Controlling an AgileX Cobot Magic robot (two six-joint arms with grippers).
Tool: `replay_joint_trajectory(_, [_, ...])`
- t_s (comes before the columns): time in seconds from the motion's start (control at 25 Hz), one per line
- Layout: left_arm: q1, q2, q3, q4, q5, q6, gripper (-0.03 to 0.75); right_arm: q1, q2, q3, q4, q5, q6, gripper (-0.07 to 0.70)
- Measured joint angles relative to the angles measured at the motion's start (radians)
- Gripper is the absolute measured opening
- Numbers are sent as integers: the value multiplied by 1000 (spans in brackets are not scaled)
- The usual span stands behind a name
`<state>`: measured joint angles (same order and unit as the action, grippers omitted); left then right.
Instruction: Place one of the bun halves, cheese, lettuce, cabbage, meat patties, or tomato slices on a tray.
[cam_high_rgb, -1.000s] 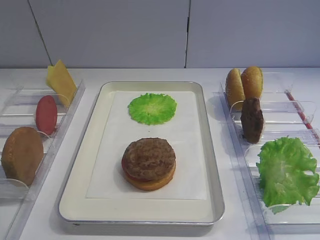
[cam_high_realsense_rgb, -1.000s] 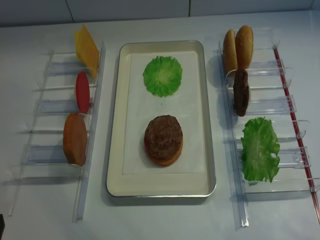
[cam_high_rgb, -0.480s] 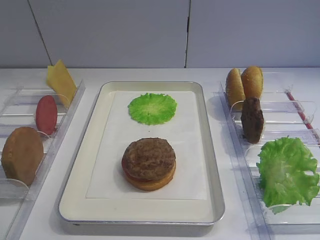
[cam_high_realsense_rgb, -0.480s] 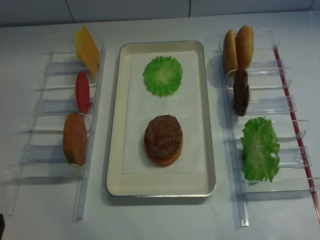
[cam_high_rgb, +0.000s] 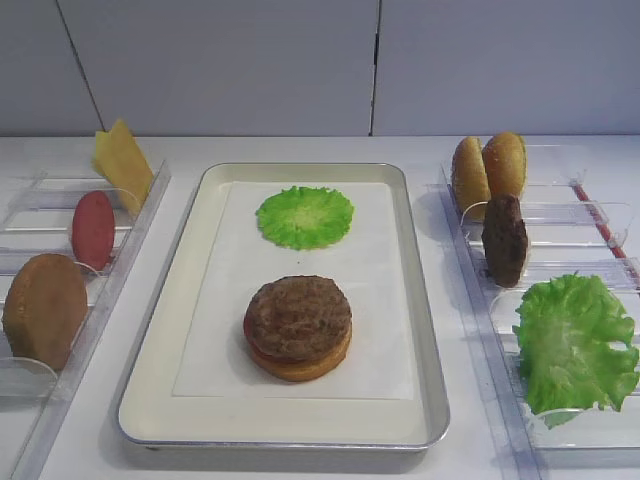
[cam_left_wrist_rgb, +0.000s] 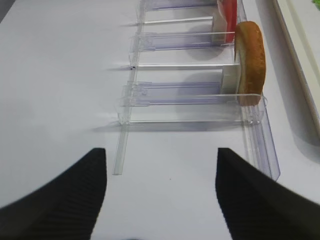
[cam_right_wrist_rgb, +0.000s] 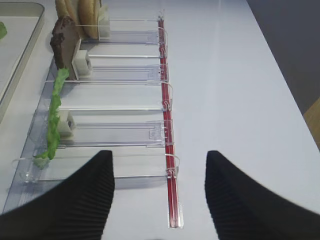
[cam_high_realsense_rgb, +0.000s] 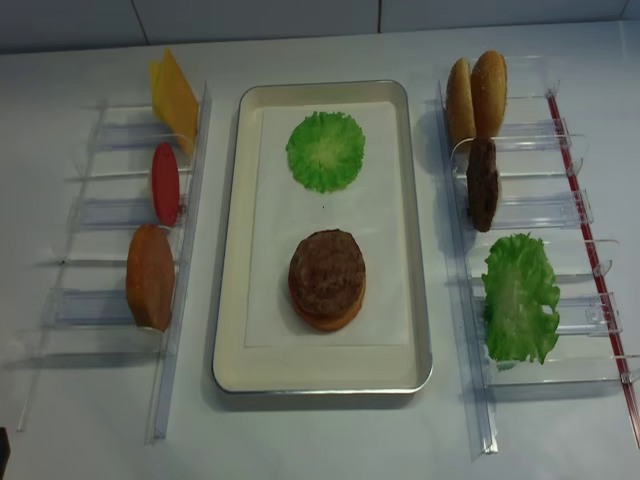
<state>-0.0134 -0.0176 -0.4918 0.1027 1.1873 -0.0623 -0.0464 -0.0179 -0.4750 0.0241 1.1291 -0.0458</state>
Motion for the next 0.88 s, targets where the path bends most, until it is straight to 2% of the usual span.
replay_joint_trajectory(0.88, [0, 0, 0, 0, 0, 0, 475, 0, 0, 0, 0, 0, 0, 419])
